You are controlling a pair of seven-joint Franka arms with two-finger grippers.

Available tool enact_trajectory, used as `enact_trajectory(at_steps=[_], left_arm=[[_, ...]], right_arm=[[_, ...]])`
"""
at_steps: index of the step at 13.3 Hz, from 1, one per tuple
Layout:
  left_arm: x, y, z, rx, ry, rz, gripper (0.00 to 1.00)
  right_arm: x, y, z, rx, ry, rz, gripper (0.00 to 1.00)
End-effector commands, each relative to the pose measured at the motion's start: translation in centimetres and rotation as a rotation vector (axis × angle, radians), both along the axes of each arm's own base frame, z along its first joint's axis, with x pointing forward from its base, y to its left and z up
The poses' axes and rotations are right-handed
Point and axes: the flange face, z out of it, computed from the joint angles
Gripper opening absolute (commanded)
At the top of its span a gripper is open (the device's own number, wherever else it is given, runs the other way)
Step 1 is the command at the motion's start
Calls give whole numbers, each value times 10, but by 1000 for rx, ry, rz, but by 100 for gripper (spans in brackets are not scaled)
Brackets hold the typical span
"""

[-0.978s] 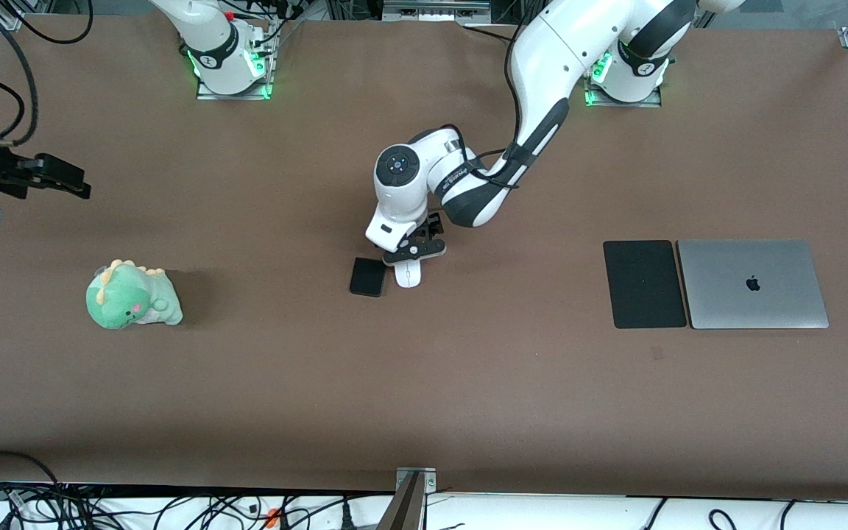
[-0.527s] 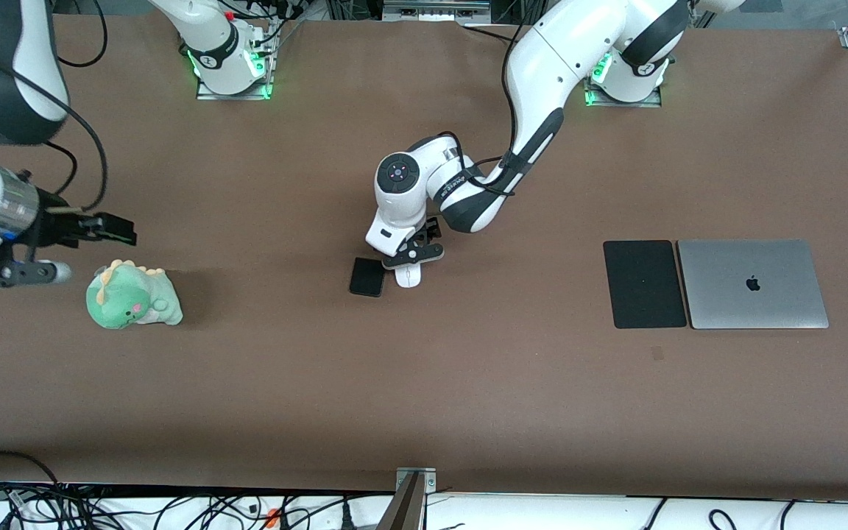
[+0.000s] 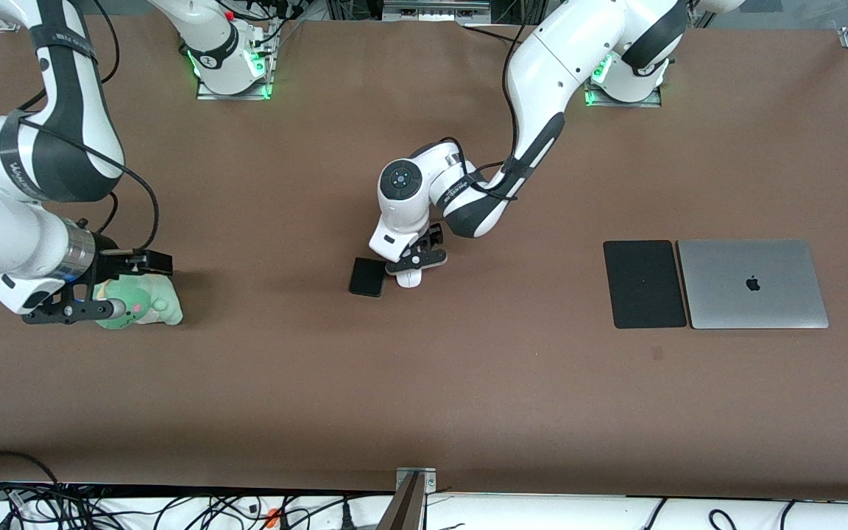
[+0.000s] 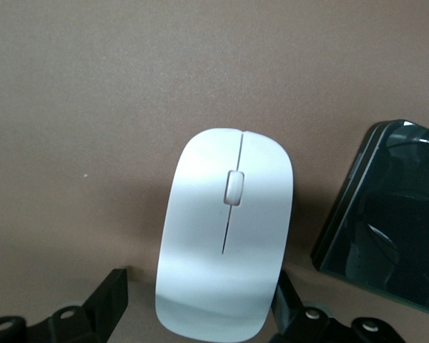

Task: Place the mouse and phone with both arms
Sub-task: 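Grasp the white mouse with the left gripper while the right gripper reaches out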

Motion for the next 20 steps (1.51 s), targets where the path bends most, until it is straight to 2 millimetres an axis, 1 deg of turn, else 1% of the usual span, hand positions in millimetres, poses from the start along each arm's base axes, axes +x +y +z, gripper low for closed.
enact_trajectory(at_steps=[1, 2, 3, 6, 7, 8, 9, 10, 11, 12, 13, 14, 15, 16, 18, 20], left_arm=[[7, -4, 2, 5, -34, -45, 73], [7, -5, 4, 4, -35, -45, 67], [9, -4, 5, 2, -37, -45, 62], [14, 0, 11, -1, -41, -59, 37], [18, 2, 15, -3, -42, -62, 27], [25, 8, 25, -6, -51, -60, 18], [39, 20, 35, -12, -64, -56, 15], [51, 30, 45, -23, -67, -57, 8], [56, 38, 54, -25, -70, -70, 0], [62, 48, 61, -16, -68, -78, 0], [68, 63, 68, 1, -59, -77, 0], [75, 81, 75, 20, -50, -80, 0], [83, 104, 82, 28, -45, -107, 0], [83, 124, 92, 38, -41, -140, 0], [93, 187, 109, 56, -33, -212, 0], [99, 245, 121, 50, -16, -303, 0]], right_arm=[[9, 11, -9, 18, -38, 3, 100], [12, 16, -17, 33, -42, 1, 100], [13, 22, -20, 54, -50, -5, 100], [14, 28, -36, 60, -83, -47, 100], [13, 37, -38, 60, -89, -64, 100], [13, 44, -39, 59, -98, -91, 100], [12, 53, -41, 58, -102, -114, 100], [11, 63, -42, 58, -111, -127, 100], [11, 73, -48, 57, -113, -138, 100], [10, 81, -53, 59, -122, -155, 100], [8, 90, -59, 59, -130, -170, 100], [5, 103, -65, 63, -145, -186, 100], [2, 113, -70, 66, -164, -217, 100], [-2, 128, -77, 71, -181, -235, 100], [-7, 154, -92, 68, -187, -261, 100], [-17, 188, -107, 55, -188, -276, 100]])
